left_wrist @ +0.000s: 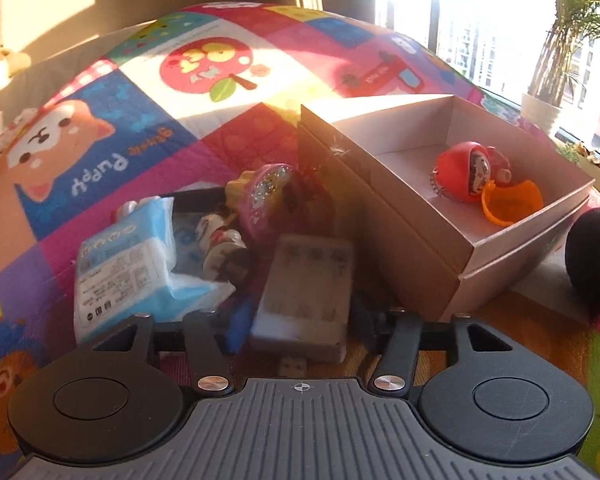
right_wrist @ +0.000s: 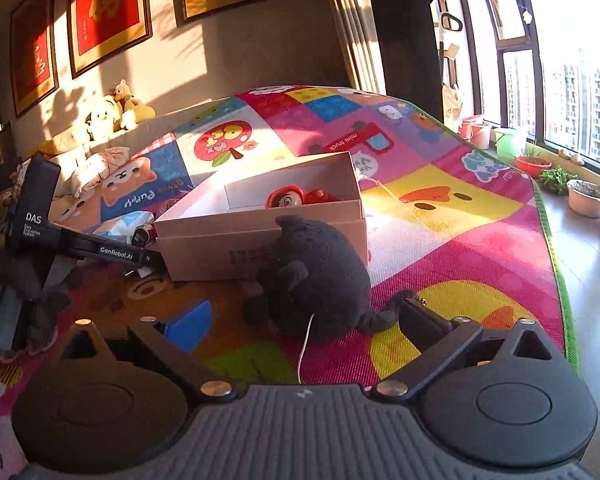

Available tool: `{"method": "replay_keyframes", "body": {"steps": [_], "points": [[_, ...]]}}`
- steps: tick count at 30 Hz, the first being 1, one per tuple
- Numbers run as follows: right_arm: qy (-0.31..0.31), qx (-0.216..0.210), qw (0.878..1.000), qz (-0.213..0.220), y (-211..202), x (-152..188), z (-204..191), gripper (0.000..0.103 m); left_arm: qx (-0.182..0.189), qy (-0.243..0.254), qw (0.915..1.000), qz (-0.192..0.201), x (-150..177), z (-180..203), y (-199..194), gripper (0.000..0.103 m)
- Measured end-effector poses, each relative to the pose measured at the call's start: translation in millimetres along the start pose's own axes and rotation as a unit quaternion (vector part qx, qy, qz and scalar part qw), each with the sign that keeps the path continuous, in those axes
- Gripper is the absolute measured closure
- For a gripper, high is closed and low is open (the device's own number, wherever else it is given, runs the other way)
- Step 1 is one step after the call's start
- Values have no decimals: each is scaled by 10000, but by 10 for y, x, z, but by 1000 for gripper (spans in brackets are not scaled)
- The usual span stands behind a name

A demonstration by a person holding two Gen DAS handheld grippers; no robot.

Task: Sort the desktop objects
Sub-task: 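Grasp the white battery charger with the left gripper while the right holds the plush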

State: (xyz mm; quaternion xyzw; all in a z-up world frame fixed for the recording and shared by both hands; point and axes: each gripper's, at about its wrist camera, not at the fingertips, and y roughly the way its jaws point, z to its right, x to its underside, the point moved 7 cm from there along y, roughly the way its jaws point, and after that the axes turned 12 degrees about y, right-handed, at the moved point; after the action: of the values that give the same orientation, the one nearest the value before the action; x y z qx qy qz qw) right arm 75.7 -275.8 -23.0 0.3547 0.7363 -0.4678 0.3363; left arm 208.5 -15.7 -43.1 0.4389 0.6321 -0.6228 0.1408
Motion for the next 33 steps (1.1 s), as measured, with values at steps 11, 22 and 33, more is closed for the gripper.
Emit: {"method": "replay_keyframes", "body": {"steps": [11, 22, 33], "points": [[90, 32, 9999, -102, 31, 12, 15, 1, 702, 549, 9959, 143, 637, 483, -1054, 48], [-171, 196, 9997, -42, 10, 32, -58, 0, -1021, 170, 9946, -119, 891, -100, -1312, 19], [-111, 224, 9997, -84, 38, 37, -28, 0, -613, 477, 9969, -159, 1036, 253, -1393, 5]]}}
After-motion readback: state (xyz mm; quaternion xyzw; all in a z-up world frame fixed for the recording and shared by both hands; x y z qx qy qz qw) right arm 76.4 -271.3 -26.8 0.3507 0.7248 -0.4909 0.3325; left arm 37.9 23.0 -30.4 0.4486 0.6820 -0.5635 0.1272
